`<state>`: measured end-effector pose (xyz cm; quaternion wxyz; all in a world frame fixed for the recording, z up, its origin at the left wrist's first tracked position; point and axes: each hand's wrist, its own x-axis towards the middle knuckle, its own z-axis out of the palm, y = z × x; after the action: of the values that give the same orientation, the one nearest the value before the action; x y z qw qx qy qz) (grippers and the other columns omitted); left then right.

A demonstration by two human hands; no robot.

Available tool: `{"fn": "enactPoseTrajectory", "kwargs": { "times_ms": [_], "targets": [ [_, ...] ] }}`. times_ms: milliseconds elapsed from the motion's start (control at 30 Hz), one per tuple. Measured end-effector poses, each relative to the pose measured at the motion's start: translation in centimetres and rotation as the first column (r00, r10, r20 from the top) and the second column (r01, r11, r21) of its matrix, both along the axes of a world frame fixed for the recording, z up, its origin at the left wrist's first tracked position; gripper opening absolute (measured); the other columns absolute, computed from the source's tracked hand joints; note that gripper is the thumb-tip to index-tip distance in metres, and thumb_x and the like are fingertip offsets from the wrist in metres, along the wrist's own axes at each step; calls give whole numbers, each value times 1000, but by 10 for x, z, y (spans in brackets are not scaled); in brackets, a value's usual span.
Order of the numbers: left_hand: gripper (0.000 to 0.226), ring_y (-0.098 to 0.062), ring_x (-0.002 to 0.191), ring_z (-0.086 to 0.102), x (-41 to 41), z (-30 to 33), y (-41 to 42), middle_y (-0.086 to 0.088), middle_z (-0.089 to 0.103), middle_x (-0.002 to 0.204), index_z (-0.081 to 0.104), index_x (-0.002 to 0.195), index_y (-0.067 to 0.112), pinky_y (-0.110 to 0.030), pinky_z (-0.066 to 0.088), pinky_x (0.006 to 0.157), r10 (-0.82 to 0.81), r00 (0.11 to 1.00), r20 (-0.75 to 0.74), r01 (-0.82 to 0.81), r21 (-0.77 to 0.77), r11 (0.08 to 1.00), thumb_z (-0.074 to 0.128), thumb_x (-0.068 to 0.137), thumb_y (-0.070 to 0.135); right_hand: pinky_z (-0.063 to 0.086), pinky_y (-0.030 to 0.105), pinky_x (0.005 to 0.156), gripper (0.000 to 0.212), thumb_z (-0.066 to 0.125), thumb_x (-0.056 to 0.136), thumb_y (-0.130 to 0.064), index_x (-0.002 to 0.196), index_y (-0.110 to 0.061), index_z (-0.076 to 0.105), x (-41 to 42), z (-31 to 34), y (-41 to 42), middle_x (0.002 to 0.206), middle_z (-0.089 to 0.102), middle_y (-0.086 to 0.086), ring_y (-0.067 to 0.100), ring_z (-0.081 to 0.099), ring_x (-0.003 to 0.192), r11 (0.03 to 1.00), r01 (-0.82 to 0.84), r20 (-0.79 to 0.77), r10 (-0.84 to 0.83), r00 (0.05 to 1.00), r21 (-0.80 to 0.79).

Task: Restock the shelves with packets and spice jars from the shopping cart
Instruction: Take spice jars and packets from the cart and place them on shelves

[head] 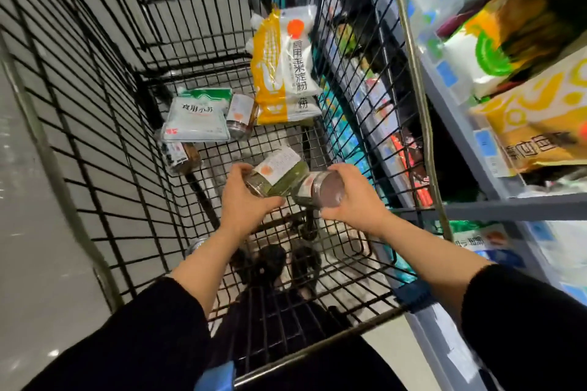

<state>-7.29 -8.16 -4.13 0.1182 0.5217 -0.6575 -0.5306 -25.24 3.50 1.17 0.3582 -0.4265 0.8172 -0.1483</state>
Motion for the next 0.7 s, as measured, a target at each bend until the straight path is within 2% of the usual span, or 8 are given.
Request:
{"fn": "enactPoseTrajectory", "kwargs": {
  "times_ms": [67,167,233,300,400,500,633,700],
  "targets": [
    [75,-10,93,58,-6,28,-17,3,57,105,45,112,21,-24,49,83,54,995,-88,-59,-54,997,91,55,33,38,16,70,72,82,64,-21,123,-20,39,5,26,-13,111,48,-3,15,49,100,976,150,67,-141,988,-157],
    [64,7,86,54,-15,65,-38,12,57,98,50,111,17,-11,45,76,87,963,-253,-100,-37,994,90,62,30,44,27,85,62,81,64,-19,115,-23,46,1,66,-23,111,55,-6,12,53,104,913,232,146,-193,970,-336],
    [67,0,93,59,-21,88,-48,9,60,103,55,110,22,-20,49,85,97,930,-355,-88,40,995,88,56,43,44,30,96,59,80,66,-21,117,-23,50,-7,90,-25,117,56,-7,10,53,112,864,270,195,-205,959,-425],
    [56,-4,91,62,-26,111,-54,3,61,102,54,106,31,-25,51,84,80,906,-416,-52,79,996,86,62,41,42,25,97,60,79,66,-24,117,-26,48,-17,111,-25,121,54,-7,7,51,115,802,369,252,-279,927,-470],
    [47,-2,73,57,-34,144,-58,1,54,88,52,98,25,-19,45,64,21,856,-517,27,85,996,82,66,39,42,19,87,47,78,68,-35,106,-24,51,-32,143,-19,107,57,-11,-3,53,100,695,481,246,-416,875,-534],
    [62,-15,84,64,-45,176,-58,-4,66,100,59,107,17,-28,48,70,-61,809,-584,126,72,989,81,55,43,43,11,76,16,74,78,-28,87,-25,61,-43,173,-2,92,63,-8,-12,56,82,591,529,254,-486,836,-610],
    [76,-29,115,60,-70,219,-45,-16,58,128,60,123,33,-40,54,91,-202,730,-652,303,45,952,83,51,35,49,33,85,8,69,72,-38,74,-30,69,-49,212,38,83,68,-14,6,62,83,480,565,280,-542,793,-671],
    [86,-27,120,57,-84,241,-26,-11,57,133,55,130,33,-45,51,95,-294,694,-658,372,-23,928,85,50,39,50,37,86,7,73,72,-38,68,-33,69,-49,230,66,76,68,-19,9,62,83,436,575,277,-575,770,-692]
  ]
}}
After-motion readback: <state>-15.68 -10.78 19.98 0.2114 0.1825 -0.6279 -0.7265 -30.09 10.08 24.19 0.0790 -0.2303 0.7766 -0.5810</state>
